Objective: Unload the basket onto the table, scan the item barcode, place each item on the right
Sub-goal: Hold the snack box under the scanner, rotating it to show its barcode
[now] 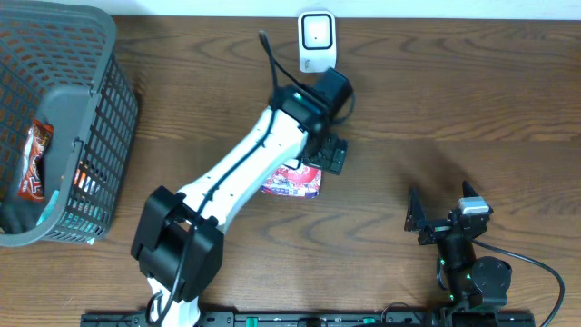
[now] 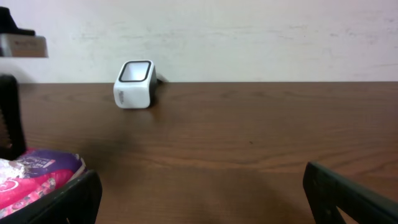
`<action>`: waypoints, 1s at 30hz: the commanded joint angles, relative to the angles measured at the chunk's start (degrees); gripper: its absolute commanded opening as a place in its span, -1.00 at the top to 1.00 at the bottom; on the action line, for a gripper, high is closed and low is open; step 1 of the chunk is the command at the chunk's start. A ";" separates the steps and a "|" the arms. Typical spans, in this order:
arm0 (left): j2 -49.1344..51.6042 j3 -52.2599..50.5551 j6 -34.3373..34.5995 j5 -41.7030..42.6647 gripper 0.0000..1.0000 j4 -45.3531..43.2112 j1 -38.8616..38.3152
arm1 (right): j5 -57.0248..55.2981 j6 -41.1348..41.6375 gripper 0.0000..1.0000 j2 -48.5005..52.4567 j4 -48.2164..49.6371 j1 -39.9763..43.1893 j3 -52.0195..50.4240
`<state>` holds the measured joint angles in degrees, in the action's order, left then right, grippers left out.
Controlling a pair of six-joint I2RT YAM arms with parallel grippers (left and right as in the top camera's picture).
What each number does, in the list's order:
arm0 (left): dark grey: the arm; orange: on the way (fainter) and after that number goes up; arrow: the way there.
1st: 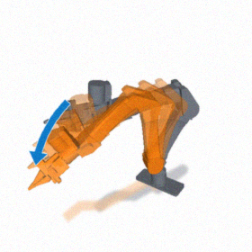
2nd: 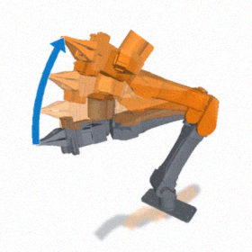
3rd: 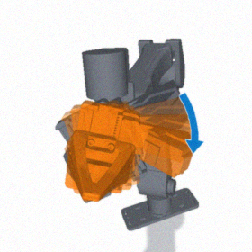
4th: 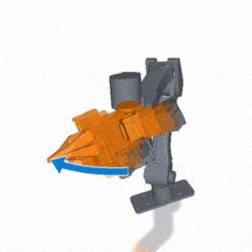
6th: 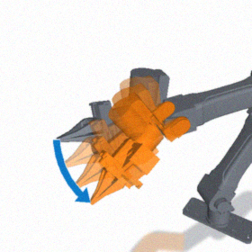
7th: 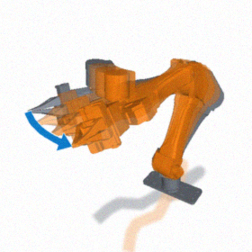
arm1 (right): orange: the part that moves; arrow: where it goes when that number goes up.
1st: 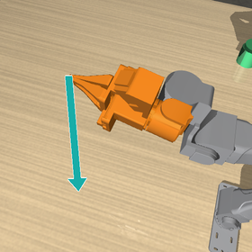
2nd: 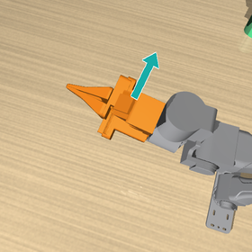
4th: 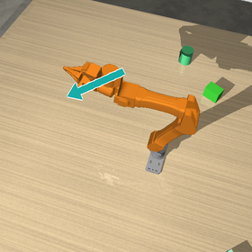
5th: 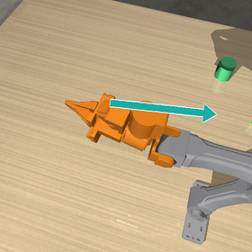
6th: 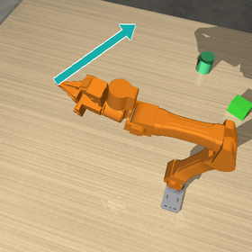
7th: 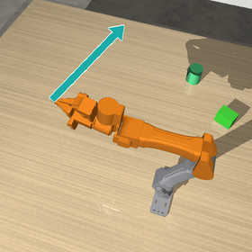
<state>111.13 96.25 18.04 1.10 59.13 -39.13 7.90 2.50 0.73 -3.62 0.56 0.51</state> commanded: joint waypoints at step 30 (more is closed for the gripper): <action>4.11 -20.35 3.69 -7.80 0.76 -23.08 -3.43 | 0.15 -0.42 -0.99 -0.24 -0.07 0.20 -0.15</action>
<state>112.84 76.58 21.65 -7.03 35.77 -42.59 7.90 2.48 0.73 -3.62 0.56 0.51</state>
